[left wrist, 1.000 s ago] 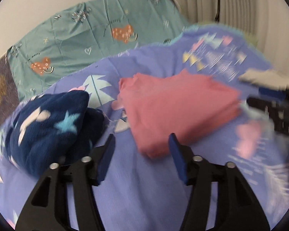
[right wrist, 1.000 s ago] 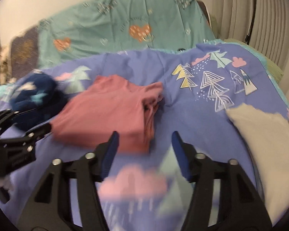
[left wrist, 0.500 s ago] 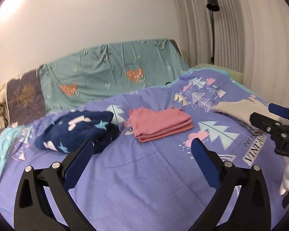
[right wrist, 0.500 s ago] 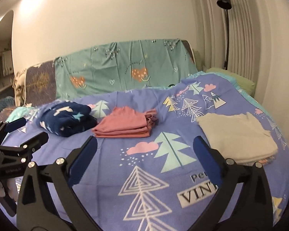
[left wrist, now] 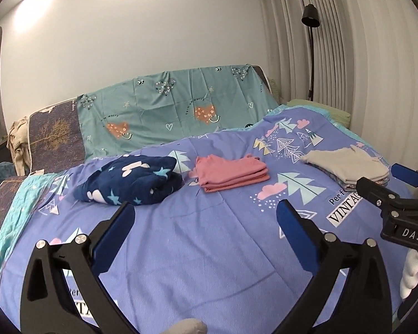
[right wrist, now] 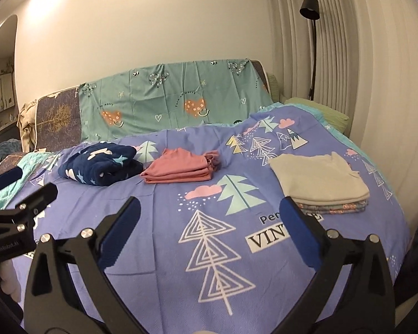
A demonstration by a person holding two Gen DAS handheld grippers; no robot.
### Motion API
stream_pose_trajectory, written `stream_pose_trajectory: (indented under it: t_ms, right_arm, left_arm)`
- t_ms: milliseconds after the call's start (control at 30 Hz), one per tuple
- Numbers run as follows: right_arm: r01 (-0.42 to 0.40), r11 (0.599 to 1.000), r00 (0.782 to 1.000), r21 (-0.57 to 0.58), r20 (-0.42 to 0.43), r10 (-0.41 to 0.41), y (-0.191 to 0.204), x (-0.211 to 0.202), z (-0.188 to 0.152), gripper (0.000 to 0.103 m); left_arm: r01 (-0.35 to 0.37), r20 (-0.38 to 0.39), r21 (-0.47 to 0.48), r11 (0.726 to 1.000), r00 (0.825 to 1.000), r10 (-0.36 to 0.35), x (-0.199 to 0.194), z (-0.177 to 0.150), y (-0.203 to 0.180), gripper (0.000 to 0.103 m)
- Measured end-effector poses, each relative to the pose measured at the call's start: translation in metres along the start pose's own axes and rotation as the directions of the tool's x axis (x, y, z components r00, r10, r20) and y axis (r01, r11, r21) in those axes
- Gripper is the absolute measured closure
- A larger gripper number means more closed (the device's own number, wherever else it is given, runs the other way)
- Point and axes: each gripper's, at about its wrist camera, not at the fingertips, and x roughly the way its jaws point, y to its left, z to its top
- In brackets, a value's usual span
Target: Fold small clothes
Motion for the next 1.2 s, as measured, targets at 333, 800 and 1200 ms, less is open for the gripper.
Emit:
stream_pose_trajectory:
  t_ms: [333,800,1200]
  right_arm:
    - [0.01,0.999,1.0,0.04,-0.009,-0.009,0.0,-0.02,-0.008,0.002]
    - [0.007,0.999,0.999,0.041,-0.035,-0.005,0.0,-0.028,-0.018,0.002]
    - [0.011,0.999,0.999,0.043,-0.054,-0.009,-0.004,-0.026,-0.025,0.002]
  left_arm:
    - [0.024,-0.003,-0.014,1.0,1.0,-0.024,-0.025,-0.012,0.002,0.001]
    - [0.009,-0.044,-0.012,1.0,0.999,-0.009,-0.026,-0.026,-0.007,0.001]
    - [0.004,-0.056,0.013,1.0,0.998,-0.003,-0.026,-0.031,-0.014,0.001]
